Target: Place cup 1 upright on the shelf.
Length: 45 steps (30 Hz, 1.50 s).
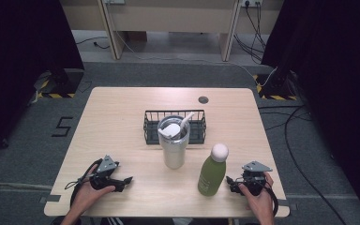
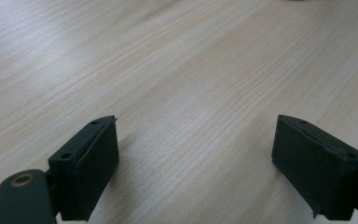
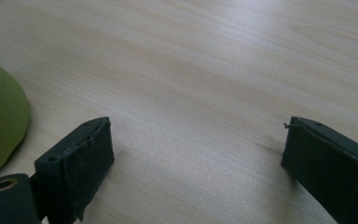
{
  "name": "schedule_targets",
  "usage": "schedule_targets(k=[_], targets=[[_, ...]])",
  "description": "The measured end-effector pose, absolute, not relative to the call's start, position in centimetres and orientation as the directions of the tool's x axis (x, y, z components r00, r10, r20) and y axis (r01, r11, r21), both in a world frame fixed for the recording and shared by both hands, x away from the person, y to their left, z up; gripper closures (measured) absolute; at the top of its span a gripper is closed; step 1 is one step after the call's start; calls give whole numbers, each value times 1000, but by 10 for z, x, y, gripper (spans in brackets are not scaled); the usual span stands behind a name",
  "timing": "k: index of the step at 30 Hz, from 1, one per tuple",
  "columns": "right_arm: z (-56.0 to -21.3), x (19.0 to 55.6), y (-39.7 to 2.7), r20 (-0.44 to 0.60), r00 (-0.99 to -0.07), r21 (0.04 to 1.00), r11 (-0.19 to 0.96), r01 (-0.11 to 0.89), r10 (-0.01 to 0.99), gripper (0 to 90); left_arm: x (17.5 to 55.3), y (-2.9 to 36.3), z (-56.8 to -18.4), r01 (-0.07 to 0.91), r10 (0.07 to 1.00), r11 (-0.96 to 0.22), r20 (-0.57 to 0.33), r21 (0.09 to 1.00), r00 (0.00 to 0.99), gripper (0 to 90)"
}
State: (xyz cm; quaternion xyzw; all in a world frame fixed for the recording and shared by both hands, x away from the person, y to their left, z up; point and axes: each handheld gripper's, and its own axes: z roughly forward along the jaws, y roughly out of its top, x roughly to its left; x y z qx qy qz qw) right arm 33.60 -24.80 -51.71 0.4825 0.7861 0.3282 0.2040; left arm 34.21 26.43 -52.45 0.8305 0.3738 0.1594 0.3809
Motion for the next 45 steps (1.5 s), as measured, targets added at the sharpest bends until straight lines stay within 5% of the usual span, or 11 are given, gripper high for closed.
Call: schedule_targets(k=[21,45], targets=[[-518,338,-247,-10,-454,699,331,634,891,3,339,262,-522,477,739,-381,-49,792,672,149],[-518,338,-247,-9,-454,699,331,634,891,3,338,222,-508,320,665,-309,-37,896,746,149]])
